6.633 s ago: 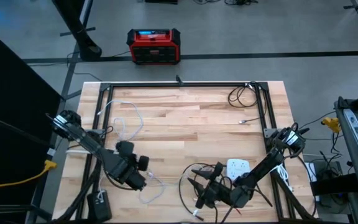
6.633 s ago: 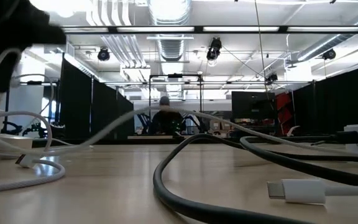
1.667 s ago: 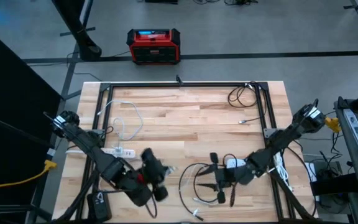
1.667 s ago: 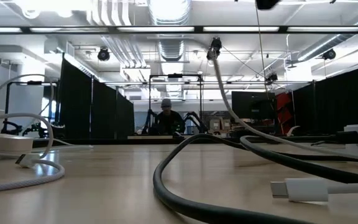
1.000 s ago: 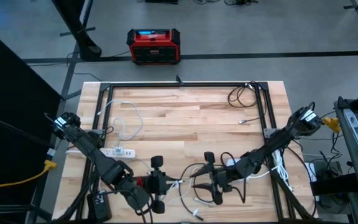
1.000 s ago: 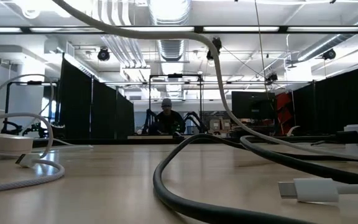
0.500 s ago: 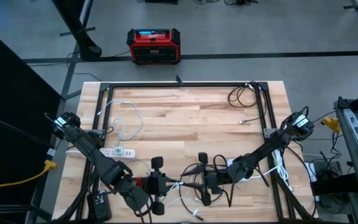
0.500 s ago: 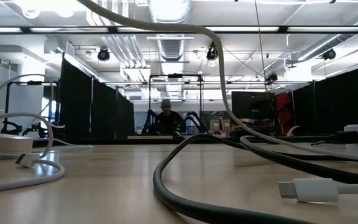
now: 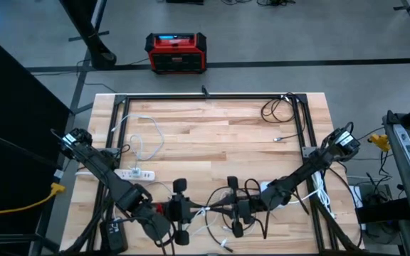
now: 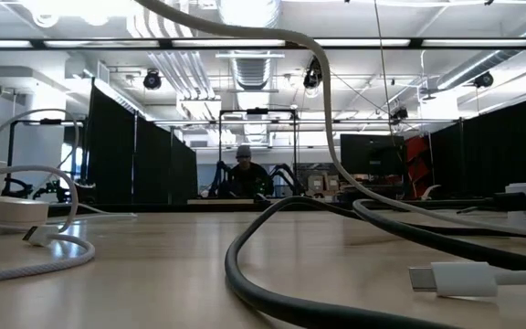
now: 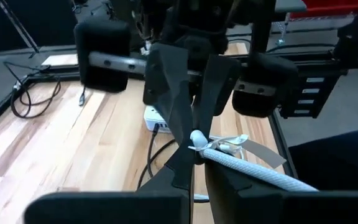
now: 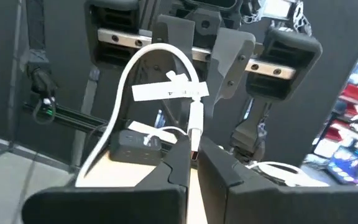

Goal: Insert USB
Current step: Insert the white charger cable into the left white outlet extension

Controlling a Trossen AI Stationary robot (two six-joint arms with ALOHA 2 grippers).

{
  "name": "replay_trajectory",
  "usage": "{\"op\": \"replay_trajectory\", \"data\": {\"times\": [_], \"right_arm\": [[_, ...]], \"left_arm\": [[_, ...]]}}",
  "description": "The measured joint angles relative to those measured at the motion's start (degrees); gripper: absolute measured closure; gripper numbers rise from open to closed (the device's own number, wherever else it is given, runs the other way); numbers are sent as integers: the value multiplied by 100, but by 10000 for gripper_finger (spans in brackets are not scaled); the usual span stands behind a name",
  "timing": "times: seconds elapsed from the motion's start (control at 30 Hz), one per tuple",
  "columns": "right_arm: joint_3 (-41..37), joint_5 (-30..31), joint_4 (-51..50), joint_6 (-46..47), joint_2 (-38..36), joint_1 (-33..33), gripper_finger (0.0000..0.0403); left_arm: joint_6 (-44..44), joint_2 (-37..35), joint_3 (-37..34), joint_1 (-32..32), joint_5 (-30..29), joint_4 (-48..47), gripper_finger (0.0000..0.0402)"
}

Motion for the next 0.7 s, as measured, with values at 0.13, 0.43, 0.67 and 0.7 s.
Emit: {"op": "replay_trajectory", "data": {"times": [0.13, 0.43, 0.67, 0.7], "right_arm": [[90, 708, -313, -655, -7, 229, 401], [428, 1597, -1523, -1523, -33, 471, 402], [442, 2236, -1780, -2188, -33, 562, 402], [442, 2236, -1784, -2270, -33, 570, 402]], "left_arm": [[-94, 0, -4, -3, -28, -155, 346], [-17, -4, 247, 70, 590, -434, 261], [-448, 41, 1436, 149, 702, -2374, 249], [-467, 79, 1565, 190, 702, -2459, 252]]}}
